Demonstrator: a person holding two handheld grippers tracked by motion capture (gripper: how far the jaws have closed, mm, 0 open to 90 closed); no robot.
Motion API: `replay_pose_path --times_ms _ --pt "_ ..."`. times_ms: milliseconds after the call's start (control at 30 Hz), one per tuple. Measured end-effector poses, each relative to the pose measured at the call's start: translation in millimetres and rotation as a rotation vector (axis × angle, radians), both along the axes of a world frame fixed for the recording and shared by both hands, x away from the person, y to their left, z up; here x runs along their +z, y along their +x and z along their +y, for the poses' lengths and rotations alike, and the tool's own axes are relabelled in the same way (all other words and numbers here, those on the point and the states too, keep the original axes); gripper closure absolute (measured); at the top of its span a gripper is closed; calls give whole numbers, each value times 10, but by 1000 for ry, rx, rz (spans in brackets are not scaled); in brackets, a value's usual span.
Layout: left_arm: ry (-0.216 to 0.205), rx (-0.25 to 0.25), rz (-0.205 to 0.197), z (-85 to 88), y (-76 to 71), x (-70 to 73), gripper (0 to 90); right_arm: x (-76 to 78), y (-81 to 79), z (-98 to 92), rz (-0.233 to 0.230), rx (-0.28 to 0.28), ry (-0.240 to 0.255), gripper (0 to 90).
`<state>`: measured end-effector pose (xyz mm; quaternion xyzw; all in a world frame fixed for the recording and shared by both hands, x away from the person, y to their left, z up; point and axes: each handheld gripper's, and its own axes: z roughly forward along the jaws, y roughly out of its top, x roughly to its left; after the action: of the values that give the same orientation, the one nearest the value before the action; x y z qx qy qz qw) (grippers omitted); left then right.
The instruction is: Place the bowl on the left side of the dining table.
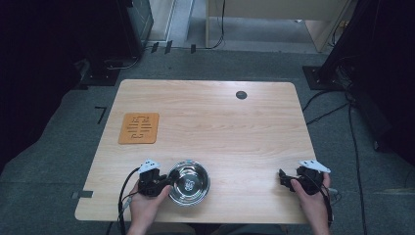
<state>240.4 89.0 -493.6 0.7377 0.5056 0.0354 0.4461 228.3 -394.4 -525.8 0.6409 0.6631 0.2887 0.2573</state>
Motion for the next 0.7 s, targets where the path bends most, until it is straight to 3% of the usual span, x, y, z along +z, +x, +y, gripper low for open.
replay_pose_path --times_ms 100,267,700 --pt "18 1 -10 -1 -5 11 880 0 7 27 0 -29 -1 18" --pt "12 7 -6 19 8 13 880 0 19 47 0 -50 -1 18" --pt "9 27 -15 83 61 66 880 1 32 79 0 -42 0 19"
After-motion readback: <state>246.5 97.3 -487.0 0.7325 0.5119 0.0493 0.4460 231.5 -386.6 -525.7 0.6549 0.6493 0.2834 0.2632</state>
